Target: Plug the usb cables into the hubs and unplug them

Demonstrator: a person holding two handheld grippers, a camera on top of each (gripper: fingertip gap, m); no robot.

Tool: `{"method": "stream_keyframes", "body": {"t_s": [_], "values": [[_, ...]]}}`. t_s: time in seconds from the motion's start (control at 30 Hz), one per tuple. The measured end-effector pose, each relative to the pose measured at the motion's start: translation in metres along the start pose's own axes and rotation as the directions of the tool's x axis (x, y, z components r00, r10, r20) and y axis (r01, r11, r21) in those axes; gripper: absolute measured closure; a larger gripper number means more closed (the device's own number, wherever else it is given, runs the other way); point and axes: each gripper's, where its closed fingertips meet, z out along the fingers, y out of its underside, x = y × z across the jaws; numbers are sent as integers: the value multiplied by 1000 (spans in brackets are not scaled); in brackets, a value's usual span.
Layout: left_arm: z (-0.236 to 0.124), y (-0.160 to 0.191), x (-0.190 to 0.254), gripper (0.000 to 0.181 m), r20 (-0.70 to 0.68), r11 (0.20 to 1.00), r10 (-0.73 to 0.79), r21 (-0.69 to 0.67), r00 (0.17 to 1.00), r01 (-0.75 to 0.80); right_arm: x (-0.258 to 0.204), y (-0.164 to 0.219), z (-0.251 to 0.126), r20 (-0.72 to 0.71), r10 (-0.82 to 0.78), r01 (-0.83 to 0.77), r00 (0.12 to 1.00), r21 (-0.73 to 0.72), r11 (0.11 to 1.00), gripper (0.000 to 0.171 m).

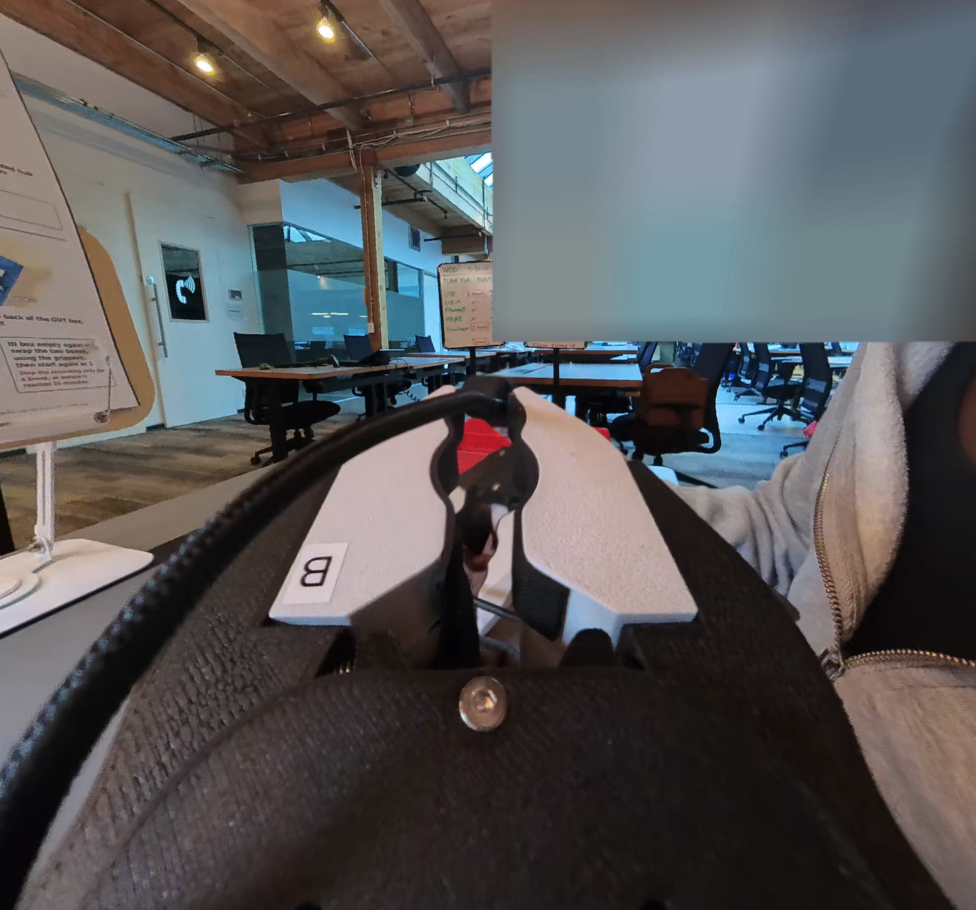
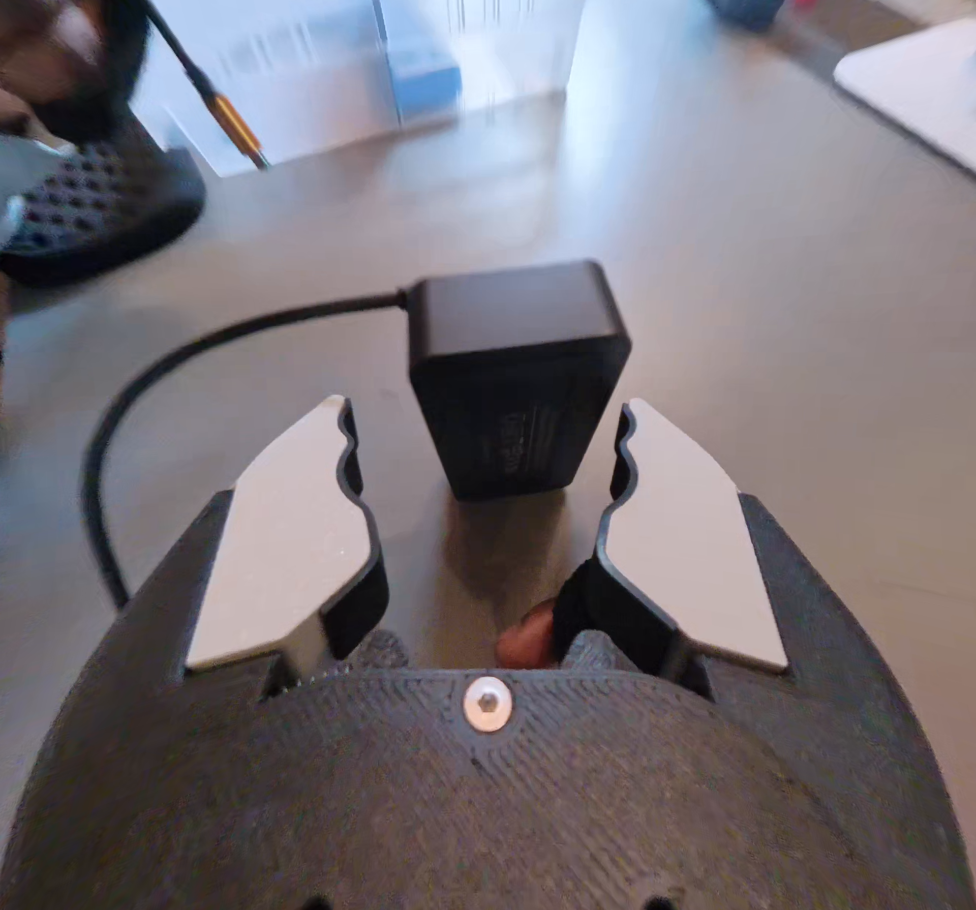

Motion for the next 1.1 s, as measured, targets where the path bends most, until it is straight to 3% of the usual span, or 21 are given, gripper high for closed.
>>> {"method": "stream_keyframes", "body": {"t_s": [0.1,0.17,0.2,0.33,0.53,0.73,1.1], "values": [[-3,5,-2,166,7,1000,-18,9,1000,18,8,13,19,-26,-17,17,1000,-16,1000,107],[-5,7,-5,166,22,1000,-26,9,999,26,3,1,16,30,-30,28,999,69,997,108],[-6,7,-7,166,32,1000,-29,10,999,29,-4,-14,8,84,-33,17,996,177,984,109],[-4,15,-5,166,37,998,-56,-8,998,56,-36,-71,-44,353,-62,-139,934,518,844,109],[17,31,13,166,12,996,-23,-86,1000,24,-75,-86,-74,526,-162,-221,835,590,776,109],[36,37,30,167,-20,994,10,-113,1000,-12,-84,-90,-86,528,-205,-211,824,622,754,109],[47,45,38,167,-24,996,15,-92,1000,-17,-85,-90,-79,377,-238,-53,895,619,784,109]]}}
